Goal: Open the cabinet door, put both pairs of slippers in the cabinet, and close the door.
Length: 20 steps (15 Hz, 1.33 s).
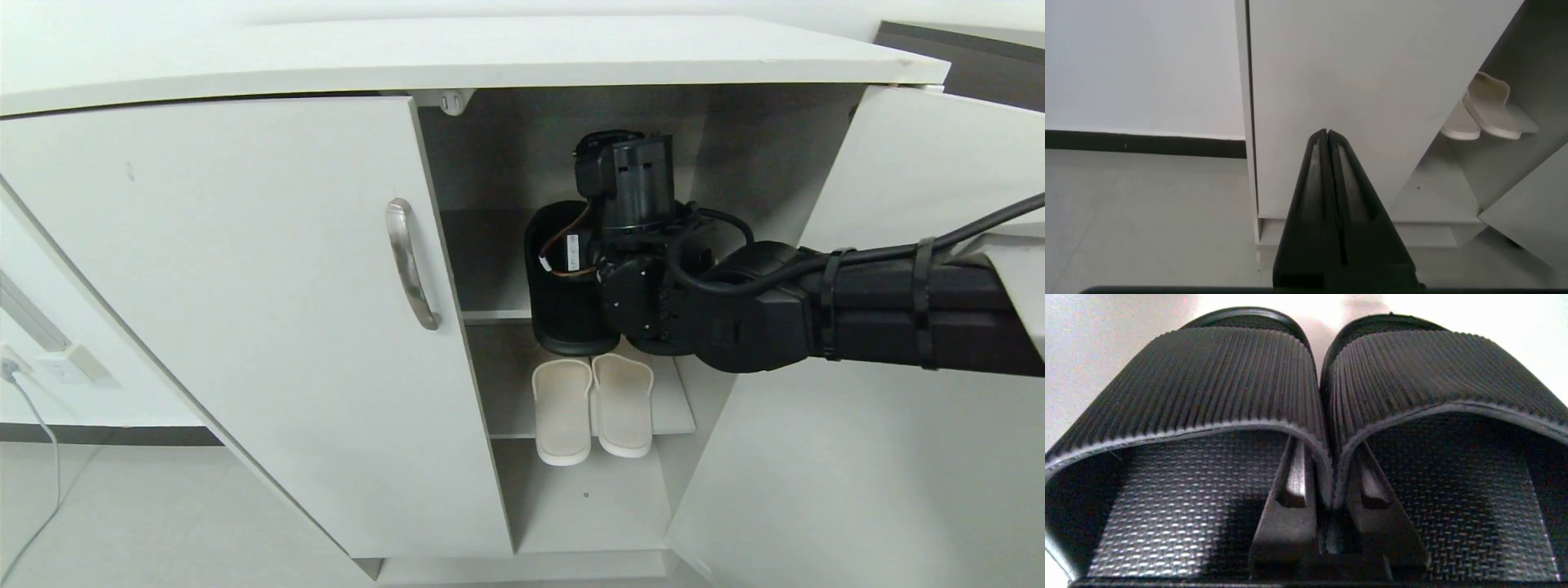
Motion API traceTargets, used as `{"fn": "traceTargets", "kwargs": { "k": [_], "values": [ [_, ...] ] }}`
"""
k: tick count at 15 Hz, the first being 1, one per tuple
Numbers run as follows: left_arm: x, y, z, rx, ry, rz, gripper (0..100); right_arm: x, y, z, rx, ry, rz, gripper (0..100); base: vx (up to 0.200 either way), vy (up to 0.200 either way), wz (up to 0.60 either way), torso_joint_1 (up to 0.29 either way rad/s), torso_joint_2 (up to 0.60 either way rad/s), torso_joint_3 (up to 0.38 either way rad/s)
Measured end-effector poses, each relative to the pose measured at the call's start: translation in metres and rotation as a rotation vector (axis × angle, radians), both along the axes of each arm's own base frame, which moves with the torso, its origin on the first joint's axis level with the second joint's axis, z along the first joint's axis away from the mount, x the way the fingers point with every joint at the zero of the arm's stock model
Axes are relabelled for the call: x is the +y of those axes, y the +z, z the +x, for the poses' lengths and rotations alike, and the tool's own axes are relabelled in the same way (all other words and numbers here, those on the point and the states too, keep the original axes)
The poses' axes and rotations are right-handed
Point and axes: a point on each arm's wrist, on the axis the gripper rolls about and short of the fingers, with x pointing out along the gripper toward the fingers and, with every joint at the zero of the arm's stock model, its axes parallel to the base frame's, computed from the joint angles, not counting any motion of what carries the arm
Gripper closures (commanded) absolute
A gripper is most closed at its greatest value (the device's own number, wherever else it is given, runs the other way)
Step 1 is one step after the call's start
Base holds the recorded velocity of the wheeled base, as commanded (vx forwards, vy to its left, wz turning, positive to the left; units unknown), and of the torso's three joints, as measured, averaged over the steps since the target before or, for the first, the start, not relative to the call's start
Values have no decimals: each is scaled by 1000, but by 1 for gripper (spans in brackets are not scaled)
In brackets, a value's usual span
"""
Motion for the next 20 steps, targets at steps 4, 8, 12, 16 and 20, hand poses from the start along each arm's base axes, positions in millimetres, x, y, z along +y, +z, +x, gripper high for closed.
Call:
{"fn": "traceTargets", "kwargs": {
  "k": [4, 8, 12, 16, 20],
  "values": [
    [0, 0, 0, 0, 0, 0, 100, -2, 10, 6, -6, -10, 9, 100, 0, 0, 0, 0, 0, 0],
    [0, 0, 0, 0, 0, 0, 100, 1, 4, 11, 1, -1, 10, 100, 0, 0, 0, 0, 0, 0],
    [0, 0, 0, 0, 1, -1, 100, 3, 0, 13, 8, 5, 12, 100, 0, 0, 0, 0, 0, 0],
    [0, 0, 0, 0, 1, -3, 100, 4, -3, 14, 12, 3, 13, 0, 0, 0, 0, 0, 0, 0],
    [0, 0, 0, 0, 2, -4, 100, 4, -8, 13, 26, 1, 20, 0, 0, 0, 0, 0, 0, 0]
  ]
}}
